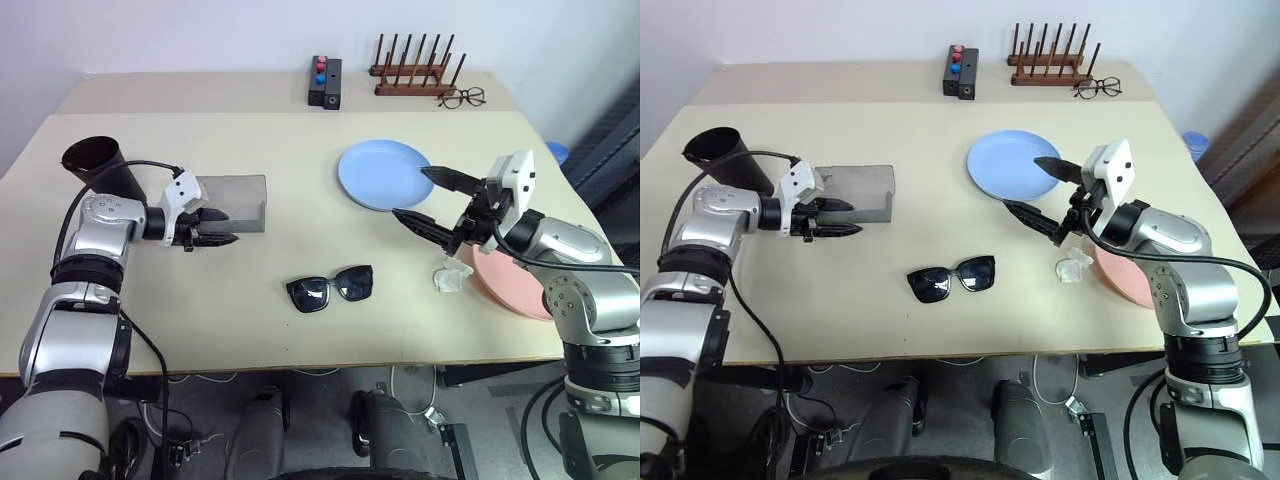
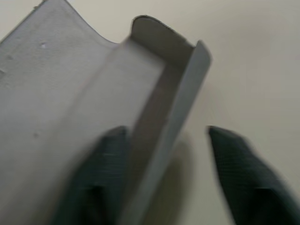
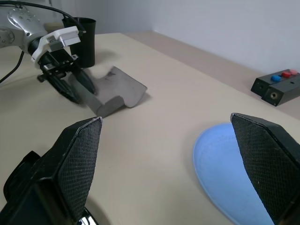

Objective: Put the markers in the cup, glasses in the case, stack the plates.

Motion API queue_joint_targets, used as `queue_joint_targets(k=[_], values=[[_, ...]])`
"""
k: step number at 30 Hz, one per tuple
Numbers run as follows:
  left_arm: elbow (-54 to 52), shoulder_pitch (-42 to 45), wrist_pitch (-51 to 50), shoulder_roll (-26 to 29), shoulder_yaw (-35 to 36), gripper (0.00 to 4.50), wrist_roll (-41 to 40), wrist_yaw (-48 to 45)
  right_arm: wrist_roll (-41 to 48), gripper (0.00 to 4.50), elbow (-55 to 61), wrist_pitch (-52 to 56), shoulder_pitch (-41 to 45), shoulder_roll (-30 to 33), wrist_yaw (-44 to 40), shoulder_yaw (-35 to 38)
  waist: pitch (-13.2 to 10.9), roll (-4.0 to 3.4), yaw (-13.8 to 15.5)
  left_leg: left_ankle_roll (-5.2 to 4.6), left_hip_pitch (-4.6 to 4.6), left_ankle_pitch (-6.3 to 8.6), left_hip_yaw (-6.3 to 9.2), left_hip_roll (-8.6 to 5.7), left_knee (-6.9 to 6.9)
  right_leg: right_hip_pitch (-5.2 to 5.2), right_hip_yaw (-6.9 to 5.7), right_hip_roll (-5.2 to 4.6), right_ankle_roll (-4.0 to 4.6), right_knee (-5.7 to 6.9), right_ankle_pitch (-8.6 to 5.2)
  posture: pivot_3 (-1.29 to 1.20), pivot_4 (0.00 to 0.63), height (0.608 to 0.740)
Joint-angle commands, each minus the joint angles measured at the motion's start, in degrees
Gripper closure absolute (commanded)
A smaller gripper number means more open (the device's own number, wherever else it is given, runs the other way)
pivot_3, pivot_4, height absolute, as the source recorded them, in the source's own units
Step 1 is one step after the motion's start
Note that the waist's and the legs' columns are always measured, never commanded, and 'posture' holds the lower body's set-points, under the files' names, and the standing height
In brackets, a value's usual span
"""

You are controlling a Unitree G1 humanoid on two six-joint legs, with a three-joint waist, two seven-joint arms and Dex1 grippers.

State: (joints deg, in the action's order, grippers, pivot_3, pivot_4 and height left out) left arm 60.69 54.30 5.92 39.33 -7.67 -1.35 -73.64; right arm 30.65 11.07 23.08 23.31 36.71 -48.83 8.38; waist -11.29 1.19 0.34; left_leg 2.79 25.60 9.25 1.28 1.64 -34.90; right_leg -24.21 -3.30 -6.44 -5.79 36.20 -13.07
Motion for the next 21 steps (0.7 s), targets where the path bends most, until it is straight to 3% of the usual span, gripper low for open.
queue_joint_targets(k=[1,2,12,21], values=[[0.4,1.3,0.6,-0.2,0.3,3.97,1.1,-0.6,1.3,0.00,2.4,0.0,0.4,0.5,0.2,1.8,0.0,0.00,0.1,0.00,0.00,0.00,0.00,0.00,-0.01,0.00,0.00,0.00,0.00,0.00,0.00,0.00,0.150,0.740],[0.1,1.4,-0.3,-0.4,0.8,4.48,0.6,-1.2,1.2,0.00,2.4,-0.1,0.4,0.4,0.2,1.7,0.0,0.00,0.2,0.00,0.00,0.00,0.00,0.00,-0.01,0.00,0.00,0.00,0.00,0.00,0.00,0.00,0.150,0.740],[-12.3,-0.4,-12.6,0.8,3.9,4.48,-6.8,-15.0,1.6,0.00,1.6,0.6,0.9,0.5,-1.1,0.9,0.0,-0.01,0.3,-0.04,0.06,0.02,-0.01,0.00,-0.11,0.01,0.00,-0.01,0.01,0.00,0.00,0.00,0.150,0.740],[-39.5,-11.3,-26.0,16.9,-5.5,4.48,-22.4,-18.9,9.3,0.00,6.8,4.7,-4.7,5.6,-9.4,4.2,0.0,-0.07,-0.6,-0.14,0.04,0.09,-0.01,0.08,-0.09,0.00,0.01,0.01,0.19,0.01,-0.10,0.00,0.150,0.740]])
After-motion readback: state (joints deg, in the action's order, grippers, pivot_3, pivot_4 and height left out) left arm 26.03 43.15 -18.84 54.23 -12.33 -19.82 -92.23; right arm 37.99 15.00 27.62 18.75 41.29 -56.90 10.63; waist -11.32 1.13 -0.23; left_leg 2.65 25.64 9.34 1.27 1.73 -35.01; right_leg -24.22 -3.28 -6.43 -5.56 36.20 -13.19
